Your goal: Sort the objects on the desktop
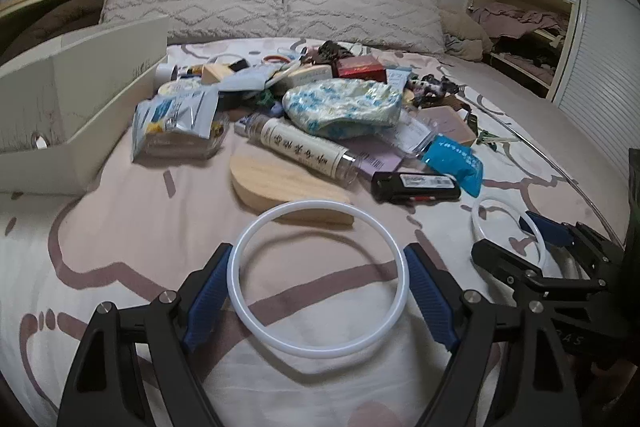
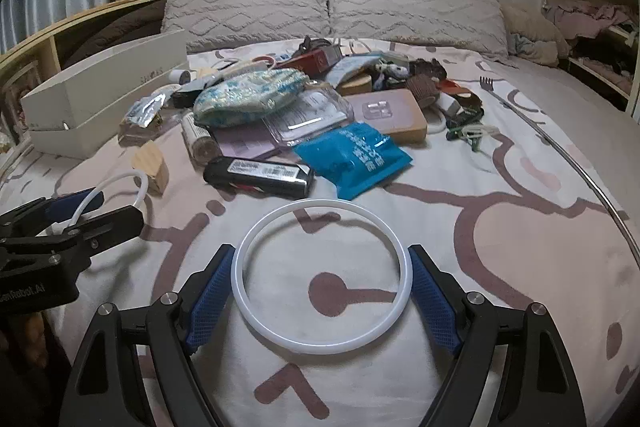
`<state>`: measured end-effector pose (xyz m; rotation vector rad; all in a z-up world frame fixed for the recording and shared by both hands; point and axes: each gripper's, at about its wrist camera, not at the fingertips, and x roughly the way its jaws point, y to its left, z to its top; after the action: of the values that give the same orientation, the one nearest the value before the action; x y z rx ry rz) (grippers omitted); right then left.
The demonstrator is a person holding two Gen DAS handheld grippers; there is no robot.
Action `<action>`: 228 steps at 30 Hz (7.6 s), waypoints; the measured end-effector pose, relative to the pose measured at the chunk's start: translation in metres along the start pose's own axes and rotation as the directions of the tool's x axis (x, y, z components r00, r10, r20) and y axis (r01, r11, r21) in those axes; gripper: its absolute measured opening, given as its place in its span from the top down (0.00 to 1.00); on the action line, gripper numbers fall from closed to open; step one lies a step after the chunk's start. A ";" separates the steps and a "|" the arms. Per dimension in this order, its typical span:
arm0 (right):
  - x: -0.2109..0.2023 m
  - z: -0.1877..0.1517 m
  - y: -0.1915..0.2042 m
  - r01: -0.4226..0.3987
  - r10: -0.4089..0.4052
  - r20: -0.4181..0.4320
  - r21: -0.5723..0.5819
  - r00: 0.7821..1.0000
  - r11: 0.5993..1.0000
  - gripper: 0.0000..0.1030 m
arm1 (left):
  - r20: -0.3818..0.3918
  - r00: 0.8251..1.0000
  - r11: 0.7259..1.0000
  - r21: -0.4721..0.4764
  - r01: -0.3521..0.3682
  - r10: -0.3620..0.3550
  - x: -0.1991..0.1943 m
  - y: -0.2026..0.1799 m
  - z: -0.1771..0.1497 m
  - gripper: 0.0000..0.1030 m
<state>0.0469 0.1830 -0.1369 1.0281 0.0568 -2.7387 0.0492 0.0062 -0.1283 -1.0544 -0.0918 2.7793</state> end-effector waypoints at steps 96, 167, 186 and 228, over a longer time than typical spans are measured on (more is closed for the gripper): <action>0.058 0.268 0.095 -0.246 0.247 0.104 -0.023 0.963 0.969 0.18 | 0.261 0.919 0.950 -0.181 -0.253 0.295 -0.025 0.175 0.239 0.18; 0.174 0.310 0.342 -0.301 0.269 -0.280 -0.079 0.922 0.950 0.18 | -0.017 0.839 0.791 -0.321 -0.520 0.544 -0.028 0.313 0.172 0.10; 0.190 0.298 0.367 -0.335 0.286 -0.367 -0.075 0.885 0.939 0.18 | 0.003 0.835 0.801 -0.285 -0.527 0.550 -0.054 0.305 0.170 0.10; 0.194 0.274 0.401 -0.435 0.330 -0.464 -0.137 0.822 0.890 0.18 | 0.119 0.757 0.738 -0.363 -0.569 0.642 -0.141 0.298 0.157 0.10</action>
<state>-0.1865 -0.2746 -0.0415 1.3777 0.2152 -2.0446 0.0092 -0.3118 0.0462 -0.9283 -0.2578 3.5944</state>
